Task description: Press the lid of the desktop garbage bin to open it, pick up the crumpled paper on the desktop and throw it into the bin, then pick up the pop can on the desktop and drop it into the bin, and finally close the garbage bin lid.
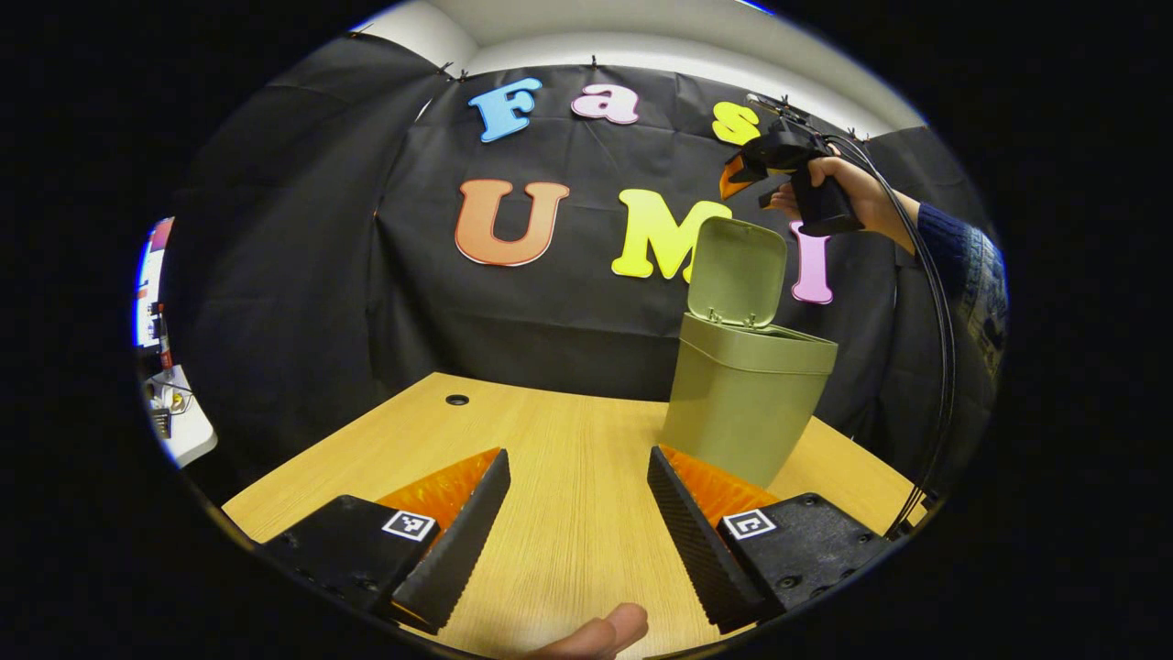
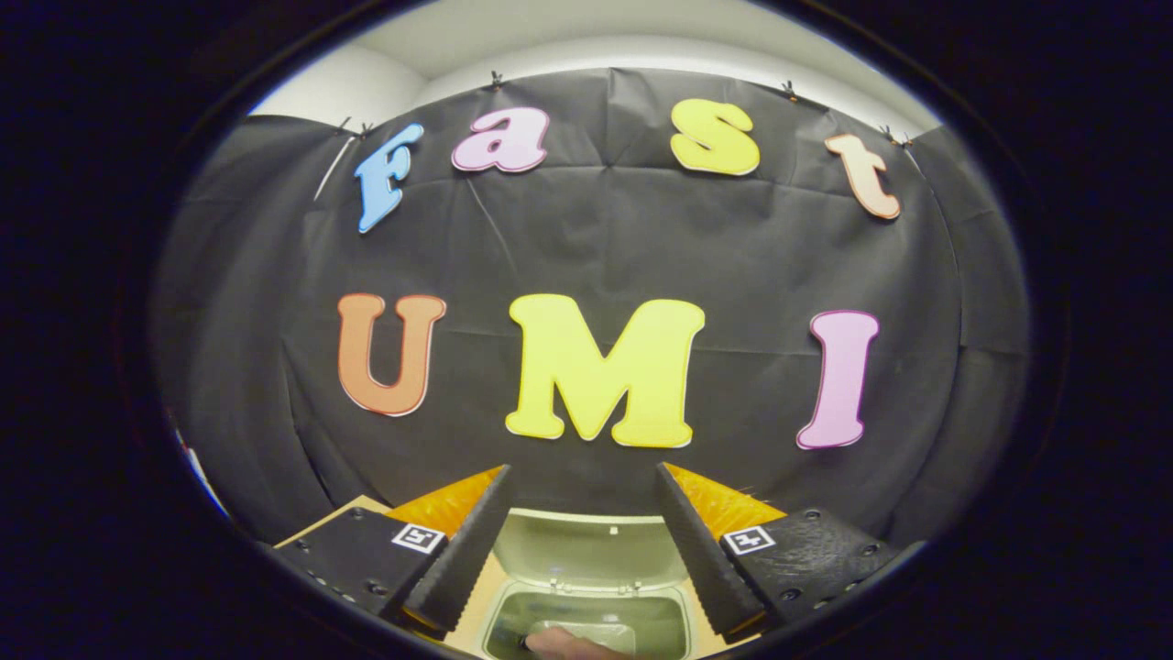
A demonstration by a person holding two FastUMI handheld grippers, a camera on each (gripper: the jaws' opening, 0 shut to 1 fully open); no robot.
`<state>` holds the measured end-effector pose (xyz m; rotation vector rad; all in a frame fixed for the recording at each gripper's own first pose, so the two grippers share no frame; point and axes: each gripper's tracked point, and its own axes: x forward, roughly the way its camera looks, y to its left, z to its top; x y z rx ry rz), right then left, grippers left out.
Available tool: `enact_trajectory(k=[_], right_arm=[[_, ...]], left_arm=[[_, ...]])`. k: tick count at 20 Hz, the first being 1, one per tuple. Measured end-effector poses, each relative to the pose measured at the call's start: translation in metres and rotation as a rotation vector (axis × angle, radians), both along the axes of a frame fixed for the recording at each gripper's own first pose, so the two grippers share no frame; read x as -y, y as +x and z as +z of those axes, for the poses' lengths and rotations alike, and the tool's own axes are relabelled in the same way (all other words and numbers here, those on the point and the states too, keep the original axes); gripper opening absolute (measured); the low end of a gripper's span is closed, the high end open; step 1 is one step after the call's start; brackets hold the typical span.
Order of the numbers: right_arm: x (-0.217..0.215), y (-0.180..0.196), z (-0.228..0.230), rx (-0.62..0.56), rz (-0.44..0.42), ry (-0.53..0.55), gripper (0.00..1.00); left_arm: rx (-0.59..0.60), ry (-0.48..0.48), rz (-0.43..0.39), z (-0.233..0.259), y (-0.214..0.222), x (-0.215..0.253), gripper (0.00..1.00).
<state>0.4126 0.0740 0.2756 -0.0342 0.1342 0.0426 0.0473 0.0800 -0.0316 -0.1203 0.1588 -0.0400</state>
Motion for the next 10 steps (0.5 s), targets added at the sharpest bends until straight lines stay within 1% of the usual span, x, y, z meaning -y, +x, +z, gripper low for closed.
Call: enact_trajectory(k=[1,3,5,6,7,8,9,10], right_arm=[[0.004,0.008,-0.002,-0.006,-0.012,-0.001,0.97],[0.011,0.022,-0.012,-0.027,-0.033,0.003,0.92],[0.018,0.031,-0.025,-0.068,-0.045,0.016,0.96],[0.018,0.033,-0.031,-0.085,-0.042,0.015,0.94],[0.019,0.034,-0.033,-0.091,-0.033,0.018,0.97],[0.018,0.033,-0.032,-0.093,-0.023,0.033,0.95],[0.019,0.032,-0.034,-0.105,-0.02,0.044,0.98],[0.019,0.03,-0.035,-0.111,-0.013,0.054,0.95]], left_arm=[[0.007,0.001,0.007,0.003,-0.001,-0.002,0.98],[0.017,-0.002,0.01,0.005,-0.001,-0.005,0.98],[0.02,-0.003,0.013,0.004,0.001,-0.008,0.98],[0.017,-0.004,0.018,0.003,0.001,-0.01,0.98],[0.012,-0.005,0.021,0.0,0.001,-0.011,0.98],[0.007,-0.008,0.023,0.0,0.003,-0.012,0.98],[0.002,-0.011,0.024,-0.002,0.004,-0.012,0.98],[-0.005,-0.013,0.024,-0.002,0.004,-0.011,0.98]])
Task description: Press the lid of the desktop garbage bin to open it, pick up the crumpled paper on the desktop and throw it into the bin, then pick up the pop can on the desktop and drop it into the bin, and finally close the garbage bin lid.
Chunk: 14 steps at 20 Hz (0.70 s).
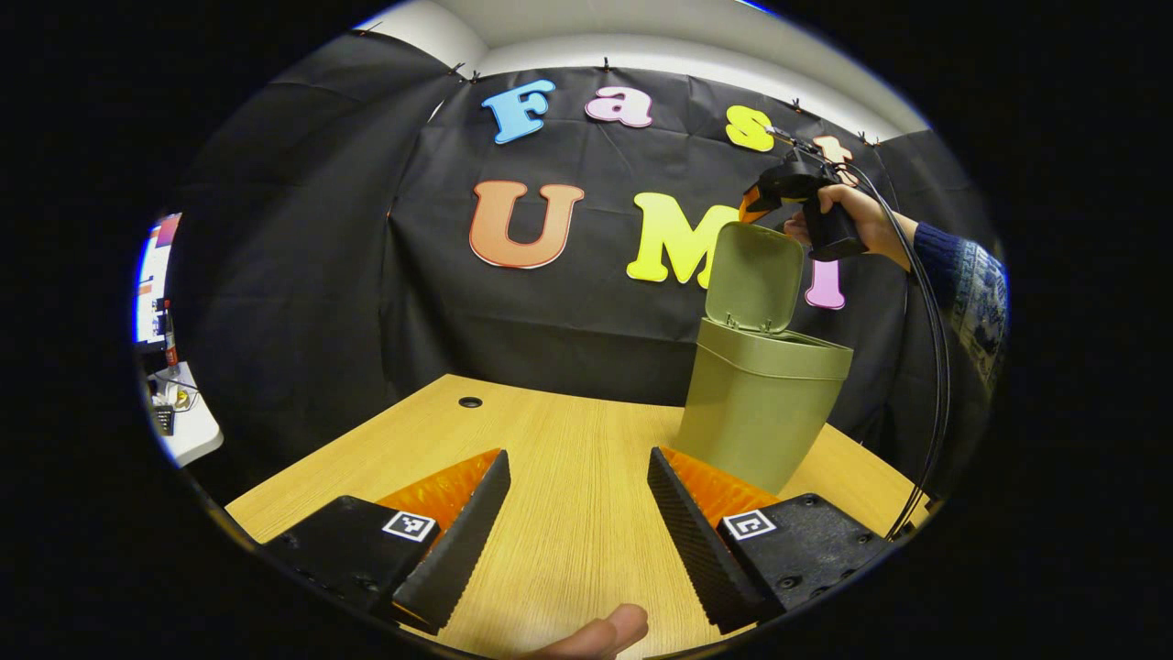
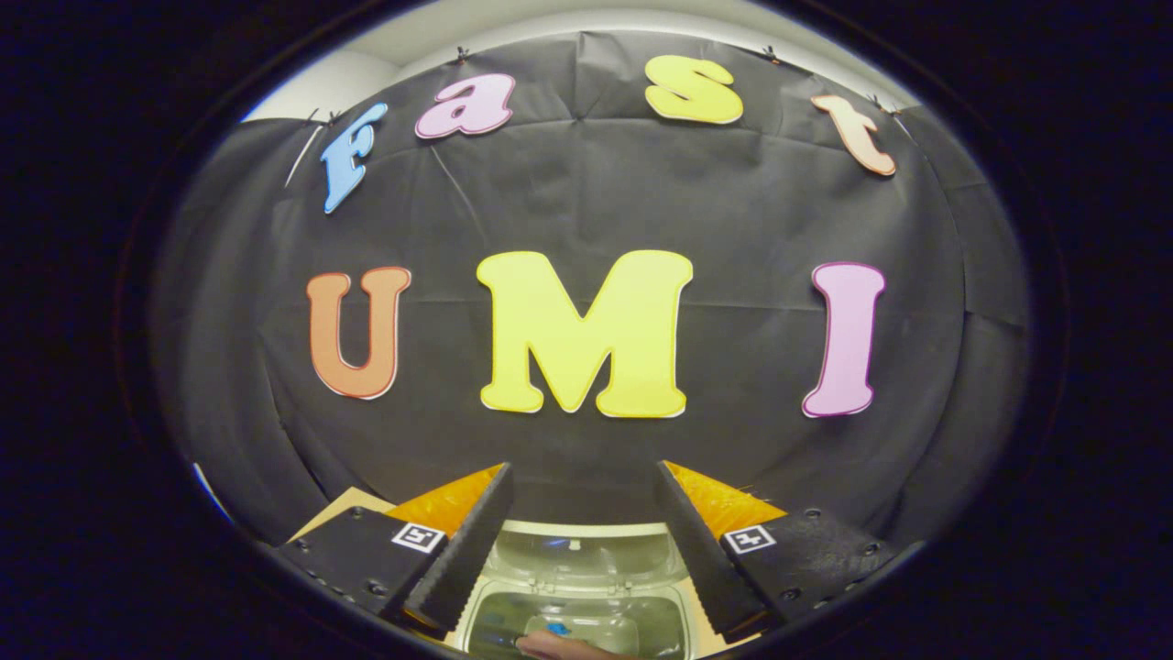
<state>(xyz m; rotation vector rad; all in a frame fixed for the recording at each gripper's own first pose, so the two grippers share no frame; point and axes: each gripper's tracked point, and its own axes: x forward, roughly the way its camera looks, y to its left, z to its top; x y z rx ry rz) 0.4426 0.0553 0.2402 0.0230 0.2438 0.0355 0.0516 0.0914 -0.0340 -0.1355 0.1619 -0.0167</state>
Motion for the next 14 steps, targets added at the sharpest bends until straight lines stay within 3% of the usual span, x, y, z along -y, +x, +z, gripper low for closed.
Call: enact_trajectory(k=[3,14], right_arm=[[0.002,-0.009,-0.003,-0.015,0.009,0.021,0.98],[0.003,-0.053,-0.035,-0.063,0.02,-0.002,0.95]], left_arm=[[-0.001,0.005,0.009,0.0,-0.003,-0.002,0.98],[0.061,0.04,0.029,0.022,-0.015,-0.001,0.98]])
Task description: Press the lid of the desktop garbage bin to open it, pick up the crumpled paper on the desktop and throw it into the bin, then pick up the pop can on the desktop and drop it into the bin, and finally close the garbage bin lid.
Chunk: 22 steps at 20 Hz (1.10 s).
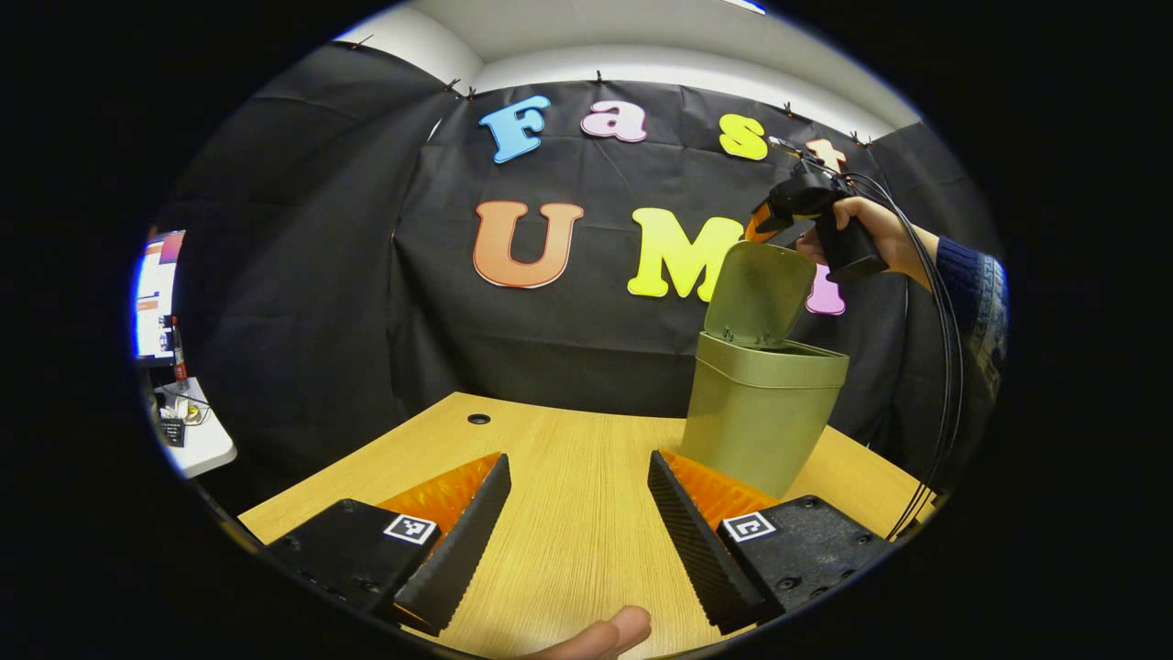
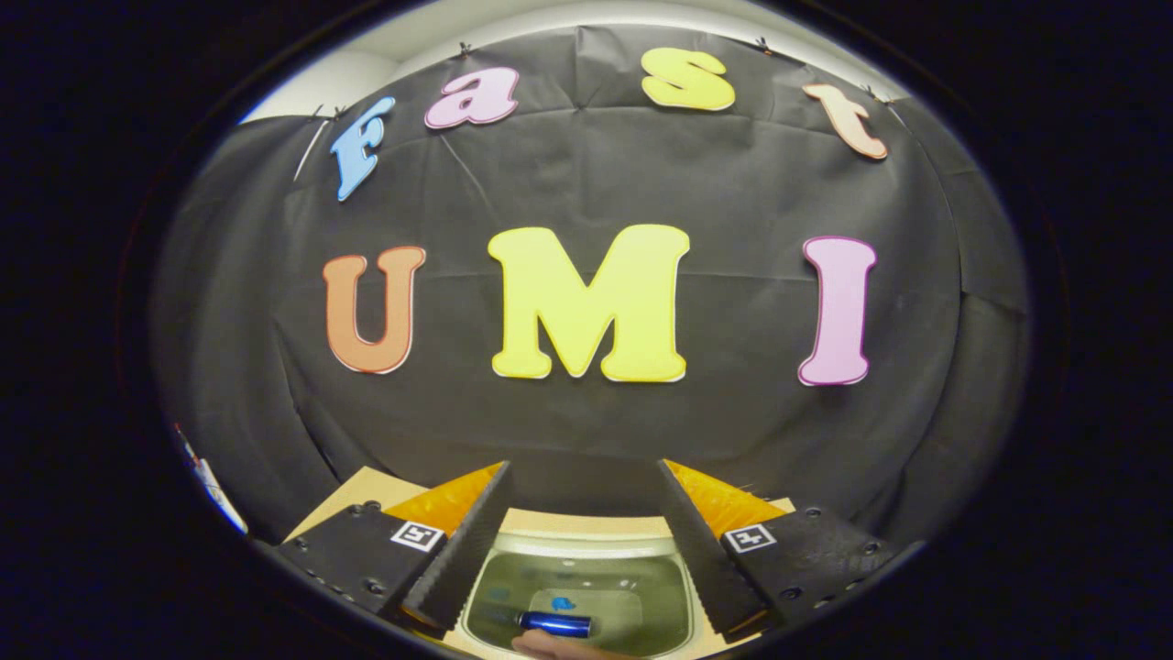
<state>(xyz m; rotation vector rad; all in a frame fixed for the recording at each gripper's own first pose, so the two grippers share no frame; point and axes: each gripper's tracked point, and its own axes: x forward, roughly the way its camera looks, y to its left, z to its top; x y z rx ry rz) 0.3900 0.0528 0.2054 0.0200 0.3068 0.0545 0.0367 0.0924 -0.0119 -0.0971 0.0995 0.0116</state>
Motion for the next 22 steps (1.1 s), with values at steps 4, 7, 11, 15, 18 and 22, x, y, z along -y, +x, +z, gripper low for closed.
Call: enact_trajectory(k=[4,7,11,15,18,22], right_arm=[[0.001,-0.018,-0.022,-0.028,0.0,-0.002,0.95],[0.002,-0.03,-0.038,-0.047,0.004,0.006,0.97],[0.007,-0.04,-0.061,-0.069,-0.006,0.014,0.95],[0.007,-0.046,-0.092,-0.105,-0.002,0.01,0.95],[0.006,-0.047,-0.114,-0.126,0.012,0.02,0.95],[0.007,-0.047,-0.14,-0.154,0.013,0.018,0.94]], left_arm=[[-0.003,-0.007,0.006,0.001,-0.001,0.0,0.97],[-0.003,0.002,0.005,0.005,-0.005,0.003,0.97],[0.015,0.02,0.003,0.009,-0.009,0.006,0.97],[0.016,0.023,0.008,0.01,-0.01,0.005,0.97],[0.009,0.017,0.012,0.007,-0.008,0.004,0.97],[0.003,0.014,0.016,0.007,-0.009,0.0,0.97]])
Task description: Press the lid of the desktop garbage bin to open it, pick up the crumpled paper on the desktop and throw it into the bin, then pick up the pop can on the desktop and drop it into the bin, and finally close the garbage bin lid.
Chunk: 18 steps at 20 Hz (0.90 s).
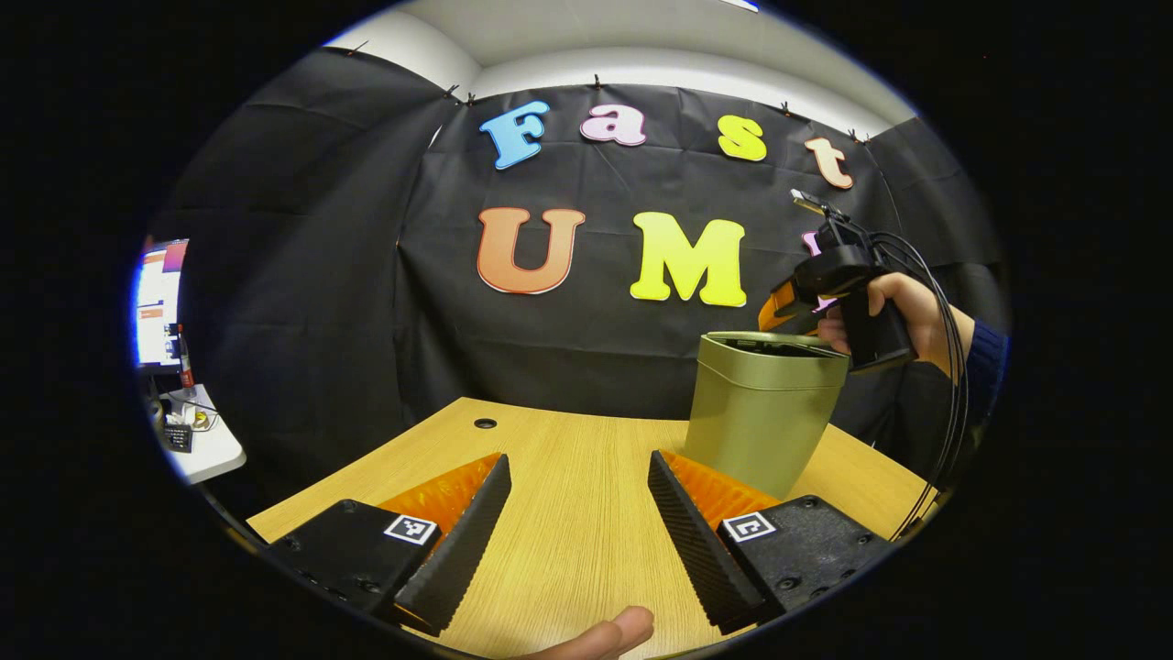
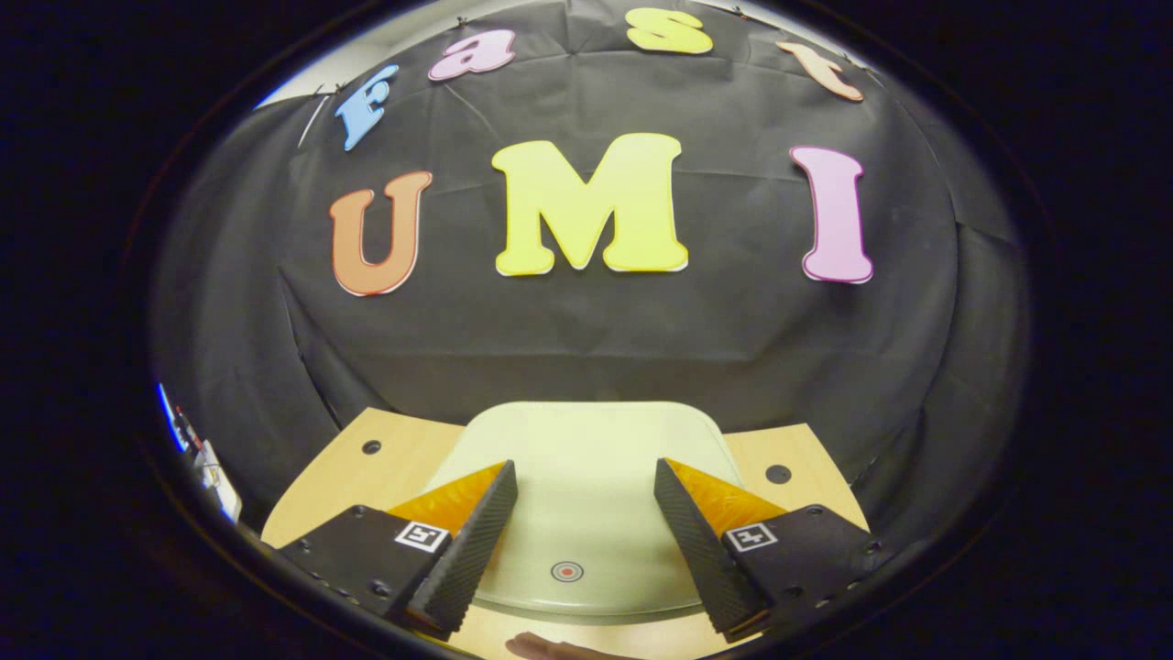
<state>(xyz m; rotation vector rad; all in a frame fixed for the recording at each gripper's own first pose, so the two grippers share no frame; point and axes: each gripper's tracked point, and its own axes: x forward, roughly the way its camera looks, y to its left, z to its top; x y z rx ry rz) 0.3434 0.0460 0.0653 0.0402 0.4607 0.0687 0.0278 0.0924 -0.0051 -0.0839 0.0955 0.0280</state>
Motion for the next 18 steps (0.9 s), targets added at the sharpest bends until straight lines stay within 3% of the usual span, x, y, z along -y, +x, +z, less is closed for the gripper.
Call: enact_trajectory(k=[18], right_arm=[[0.001,-0.003,-0.016,0.194,-0.001,-0.011,0.98]], left_arm=[[-0.006,-0.03,0.05,-0.001,0.005,-0.023,0.97]])
